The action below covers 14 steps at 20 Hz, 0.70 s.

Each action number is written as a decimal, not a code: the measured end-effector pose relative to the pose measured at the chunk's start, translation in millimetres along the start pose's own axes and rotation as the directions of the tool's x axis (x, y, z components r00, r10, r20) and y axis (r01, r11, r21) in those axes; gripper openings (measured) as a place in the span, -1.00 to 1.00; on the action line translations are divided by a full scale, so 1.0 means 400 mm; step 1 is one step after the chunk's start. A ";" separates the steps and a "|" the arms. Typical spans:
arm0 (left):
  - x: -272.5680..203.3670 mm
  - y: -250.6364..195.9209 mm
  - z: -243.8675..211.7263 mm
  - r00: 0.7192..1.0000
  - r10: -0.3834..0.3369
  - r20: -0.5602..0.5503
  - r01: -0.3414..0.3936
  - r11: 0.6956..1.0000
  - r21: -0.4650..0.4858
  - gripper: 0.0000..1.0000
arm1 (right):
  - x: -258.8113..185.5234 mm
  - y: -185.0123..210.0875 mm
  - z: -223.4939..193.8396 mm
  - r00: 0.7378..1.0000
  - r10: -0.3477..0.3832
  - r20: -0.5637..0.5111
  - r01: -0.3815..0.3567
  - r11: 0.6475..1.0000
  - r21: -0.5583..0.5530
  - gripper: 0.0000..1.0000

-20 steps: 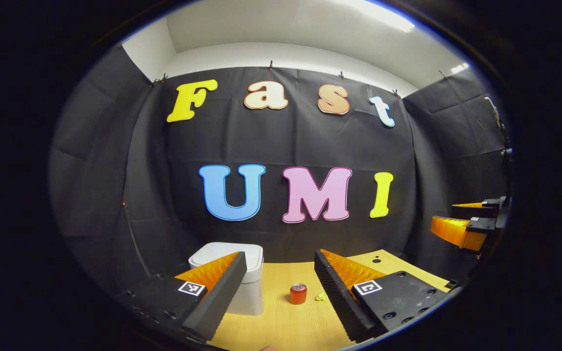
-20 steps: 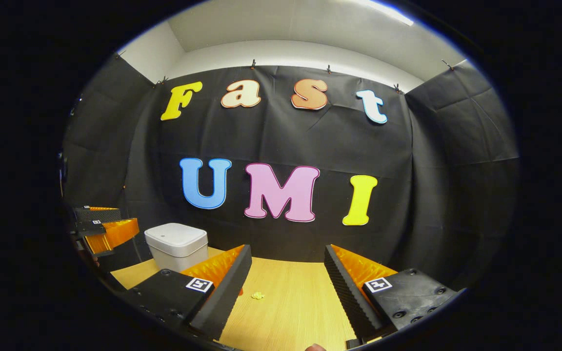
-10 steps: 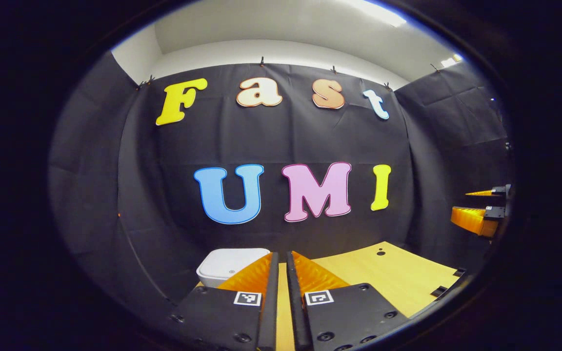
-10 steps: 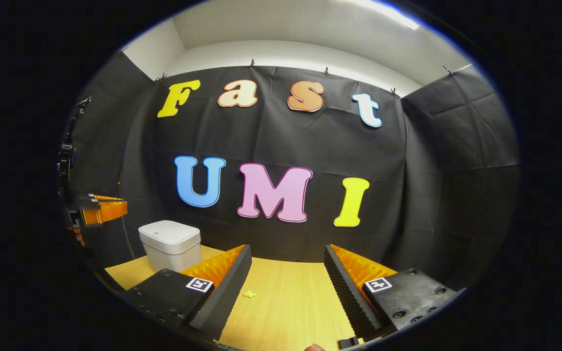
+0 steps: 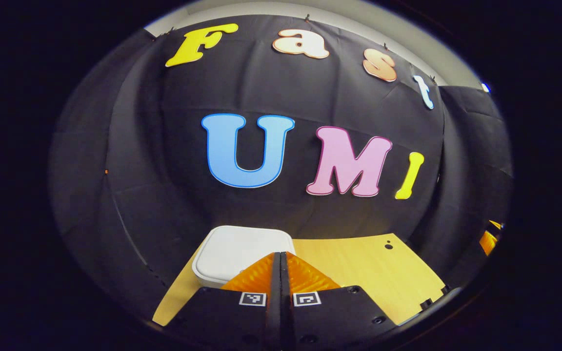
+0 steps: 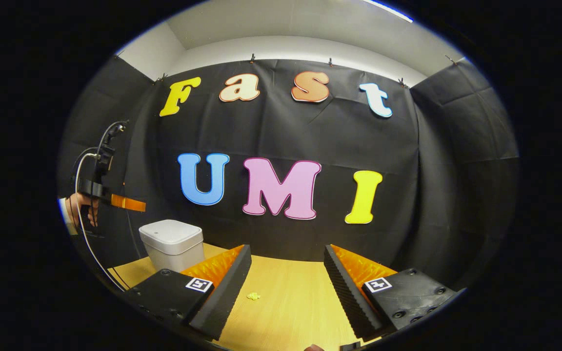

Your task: Press the lid of the desktop garbage bin to open it, pick up the crumpled paper on the desktop and throw it into the bin, then pick up the pop can on the desktop and drop it into the bin, and finally close the garbage bin lid.

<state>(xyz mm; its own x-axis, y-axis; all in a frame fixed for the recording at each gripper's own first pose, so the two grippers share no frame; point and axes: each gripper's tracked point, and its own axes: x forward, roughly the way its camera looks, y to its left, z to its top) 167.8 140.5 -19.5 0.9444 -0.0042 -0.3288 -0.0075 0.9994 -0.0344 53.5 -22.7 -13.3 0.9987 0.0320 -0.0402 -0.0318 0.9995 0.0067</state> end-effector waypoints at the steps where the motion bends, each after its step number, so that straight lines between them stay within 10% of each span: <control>1: 0.034 0.024 -0.004 0.999 0.021 -0.028 -0.021 1.000 0.016 -0.89 | 0.029 0.001 -0.008 1.000 0.013 0.001 -0.013 1.000 0.006 0.93; 6: 0.188 0.055 -0.132 0.956 0.013 -0.293 -0.017 1.000 -0.011 -0.88 | 0.232 -0.022 -0.076 0.995 0.090 -0.044 -0.088 0.996 0.034 0.94; 14: 0.241 0.091 -0.228 0.903 0.101 -0.417 -0.103 0.995 0.016 -0.87 | 0.391 -0.068 -0.202 0.979 0.152 -0.132 -0.141 0.986 0.090 0.93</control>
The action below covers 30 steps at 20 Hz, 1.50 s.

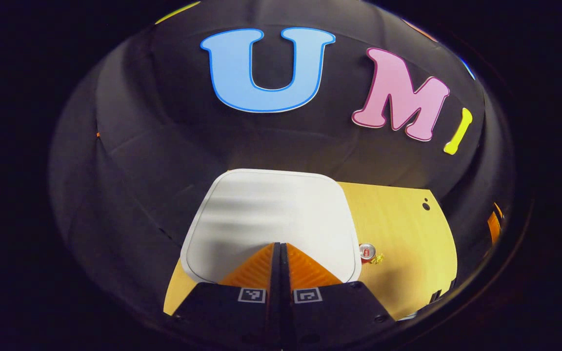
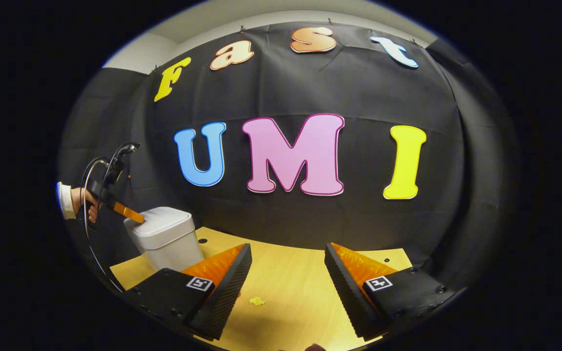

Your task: Press the lid of the desktop garbage bin to open it, pick up the crumpled paper on the desktop and throw it into the bin, then pick up the pop can on the desktop and drop it into the bin, and finally close the garbage bin lid.

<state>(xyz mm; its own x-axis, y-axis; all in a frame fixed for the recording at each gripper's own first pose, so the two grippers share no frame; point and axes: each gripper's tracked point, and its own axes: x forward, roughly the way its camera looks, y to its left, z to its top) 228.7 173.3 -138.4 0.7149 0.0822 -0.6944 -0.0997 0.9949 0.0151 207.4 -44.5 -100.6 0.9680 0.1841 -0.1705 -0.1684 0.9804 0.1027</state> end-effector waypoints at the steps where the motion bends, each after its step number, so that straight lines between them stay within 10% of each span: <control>1: -0.003 0.000 -0.009 1.000 0.004 -0.024 -0.003 1.000 0.017 -0.86 | 0.003 -0.006 -0.009 1.000 -0.010 -0.010 0.010 1.000 0.005 0.93; 9: -0.072 0.010 0.132 0.979 -0.013 0.202 -0.009 0.994 0.111 -0.89 | -0.020 0.001 0.004 0.996 -0.088 -0.014 0.088 0.996 -0.009 0.92; 12: -0.130 0.029 0.206 0.933 -0.019 0.360 -0.028 0.992 0.126 -0.85 | -0.018 0.043 0.000 0.995 -0.087 -0.049 0.086 0.996 -0.027 0.92; 14: -0.187 0.026 0.251 0.886 -0.022 0.463 -0.048 0.989 0.138 -0.30 | -0.011 0.072 -0.020 0.994 -0.081 -0.076 0.077 0.995 -0.058 0.93; 16: -0.249 0.027 0.275 0.850 -0.007 0.527 -0.073 0.989 0.131 0.83 | 0.000 0.096 -0.040 0.993 -0.064 -0.101 0.056 0.995 -0.077 0.92; 20: -0.381 0.010 0.291 0.771 -0.018 0.636 -0.082 0.988 0.128 0.91 | 0.064 0.143 -0.118 0.981 0.018 -0.192 -0.039 0.994 -0.104 0.93; 22: -0.482 0.001 0.231 0.749 -0.019 0.662 -0.060 0.994 0.096 0.91 | 0.142 0.168 -0.215 0.927 0.129 -0.353 -0.139 0.990 -0.002 0.94; 30: -0.606 0.066 0.074 0.760 0.125 0.637 -0.156 0.988 -0.008 0.92 | 0.317 0.219 -0.693 0.644 0.165 -0.747 -0.301 0.952 -0.050 0.94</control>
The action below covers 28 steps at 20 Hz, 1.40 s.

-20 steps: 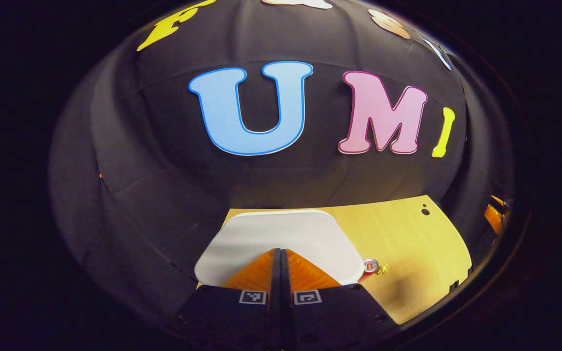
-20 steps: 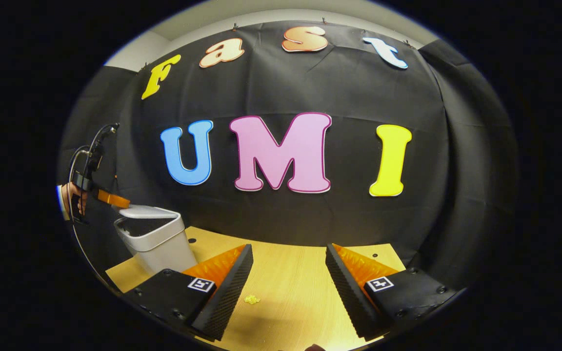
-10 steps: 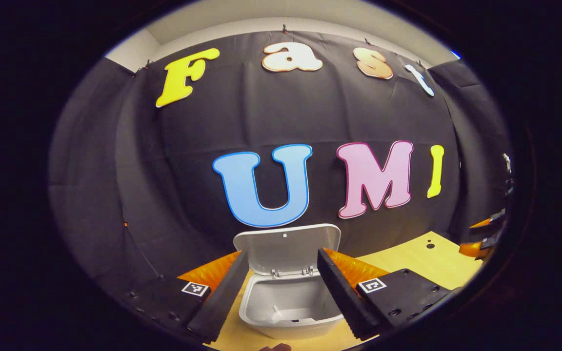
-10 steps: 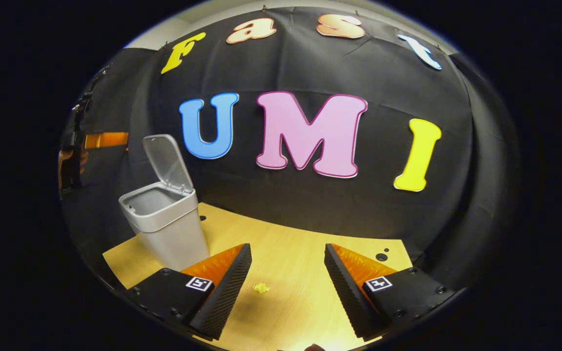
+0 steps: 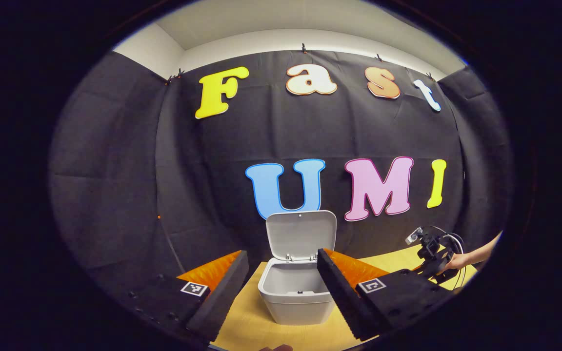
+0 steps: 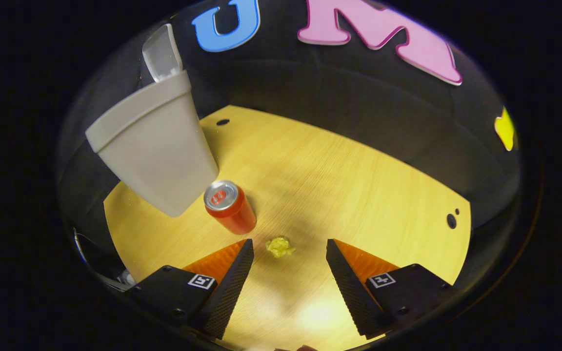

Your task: Press the lid of the desktop garbage bin to open it, pick up the crumpled paper on the desktop and throw it into the bin, then pick up the pop can on the desktop and drop it into the bin, and finally close the garbage bin lid.

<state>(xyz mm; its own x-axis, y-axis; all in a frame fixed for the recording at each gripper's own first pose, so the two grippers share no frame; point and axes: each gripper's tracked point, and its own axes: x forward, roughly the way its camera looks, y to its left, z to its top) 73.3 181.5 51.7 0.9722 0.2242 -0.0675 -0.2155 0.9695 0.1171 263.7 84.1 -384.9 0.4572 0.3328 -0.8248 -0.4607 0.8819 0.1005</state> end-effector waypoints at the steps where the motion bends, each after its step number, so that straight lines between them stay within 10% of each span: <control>1: -0.019 0.005 -0.013 1.000 0.014 -0.014 -0.014 1.000 -0.002 0.92 | 0.038 0.003 -0.013 0.999 0.004 -0.034 -0.004 1.000 0.003 0.94; 7: -0.083 0.059 -0.024 0.995 0.095 -0.040 -0.093 0.995 0.042 0.92 | 0.201 0.005 -0.101 0.983 -0.014 -0.183 0.017 1.000 0.013 0.92; 8: -0.084 0.059 -0.029 0.994 0.094 -0.047 -0.092 0.995 0.033 0.92 | 0.205 0.009 -0.115 0.979 0.000 -0.205 0.003 1.000 0.016 0.75; 9: -0.082 0.068 -0.034 0.994 0.099 -0.050 -0.098 0.995 0.032 0.92 | 0.201 0.017 -0.098 0.984 0.003 -0.179 0.001 1.000 0.025 -0.44; 11: -0.068 0.065 -0.031 0.994 0.093 -0.049 -0.092 0.996 0.020 0.92 | 0.175 0.007 -0.068 0.990 -0.009 -0.140 0.011 1.000 0.014 0.11; 14: -0.049 0.050 -0.031 0.997 0.065 -0.045 -0.064 0.998 0.019 0.92 | 0.077 0.017 0.024 1.000 -0.002 -0.017 0.003 0.999 0.045 -0.48; 17: -0.020 0.021 -0.037 0.999 0.020 -0.044 -0.019 1.000 0.003 0.92 | -0.092 0.061 0.201 0.980 0.060 0.189 -0.076 0.994 0.078 -0.20; 22: 0.014 -0.023 -0.024 0.999 -0.044 -0.026 0.044 0.999 -0.008 0.92 | -0.376 0.232 0.486 0.830 0.260 0.493 -0.266 0.962 -0.060 -0.21; 28: -0.012 -0.029 -0.018 0.999 -0.051 -0.007 0.051 0.998 -0.023 0.92 | -0.449 0.443 0.558 0.698 0.444 0.562 -0.372 0.895 -0.246 -0.22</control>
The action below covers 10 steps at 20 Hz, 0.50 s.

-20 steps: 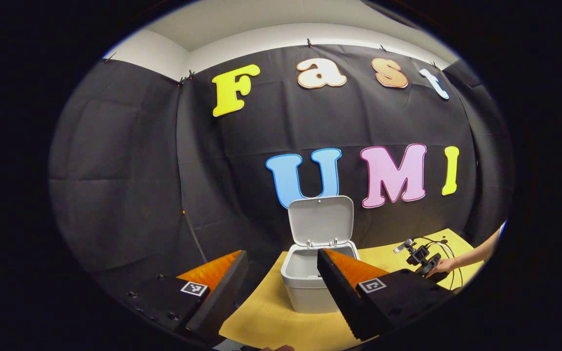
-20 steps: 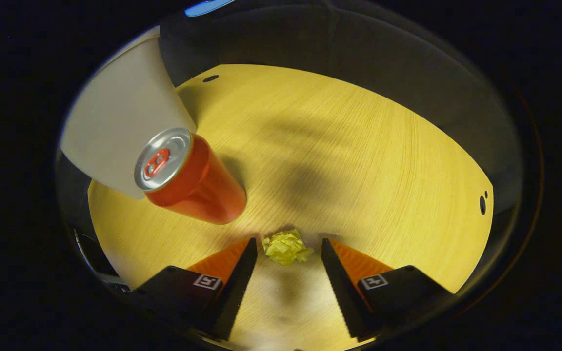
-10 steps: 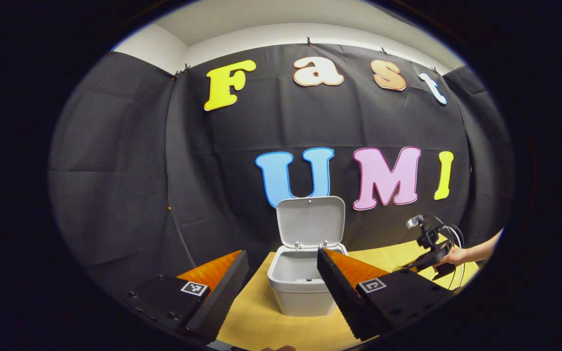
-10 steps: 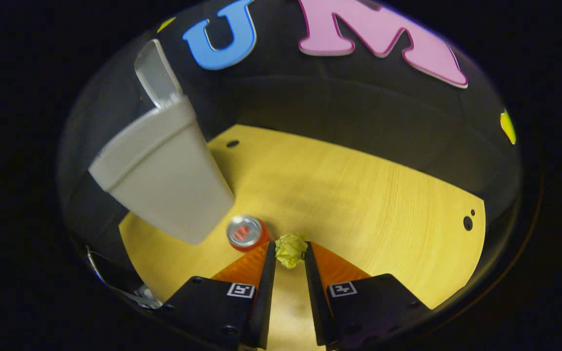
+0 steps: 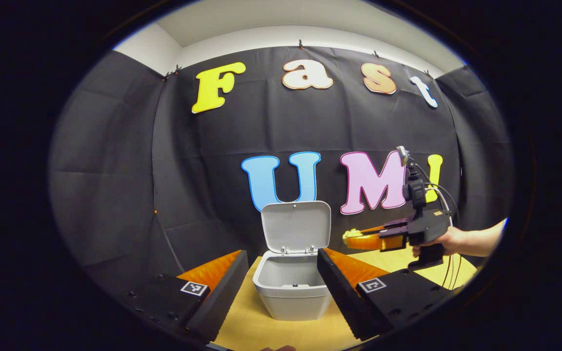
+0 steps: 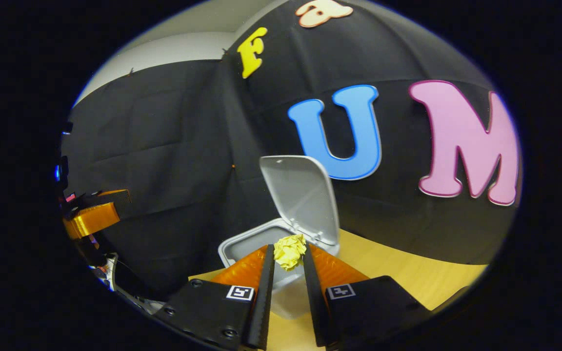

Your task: Press the lid of the desktop garbage bin to open it, pick up the crumpled paper on the desktop and throw it into the bin, then pick up the pop can on the desktop and drop it into the bin, and finally close the garbage bin lid.

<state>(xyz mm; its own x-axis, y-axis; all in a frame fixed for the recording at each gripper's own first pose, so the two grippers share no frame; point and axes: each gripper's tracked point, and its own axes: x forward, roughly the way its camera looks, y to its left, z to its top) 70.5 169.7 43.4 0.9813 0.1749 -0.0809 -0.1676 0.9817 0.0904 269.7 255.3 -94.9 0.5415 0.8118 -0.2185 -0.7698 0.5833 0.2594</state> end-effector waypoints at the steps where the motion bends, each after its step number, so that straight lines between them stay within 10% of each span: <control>1: -0.004 -0.010 0.000 1.000 -0.006 0.001 0.006 1.000 -0.012 0.92 | 0.035 0.011 -0.019 1.000 0.006 -0.017 -0.006 1.000 -0.021 -0.21; 8: -0.032 -0.051 -0.014 1.000 -0.014 0.020 0.015 0.999 -0.034 0.93 | 0.180 0.069 -0.132 0.992 0.020 -0.128 -0.026 0.999 -0.047 -0.20; 10: -0.031 -0.068 -0.035 0.999 -0.036 0.007 0.036 0.997 -0.073 0.92 | 0.175 0.081 -0.127 0.990 0.034 -0.135 -0.039 0.999 -0.033 0.07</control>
<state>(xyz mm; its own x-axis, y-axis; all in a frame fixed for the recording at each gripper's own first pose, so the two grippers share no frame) 61.5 141.7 27.8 0.9873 0.1389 -0.0773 -0.1382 0.9903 0.0145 265.4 329.7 -149.7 0.4644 0.8202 -0.3340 -0.8012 0.5498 0.2363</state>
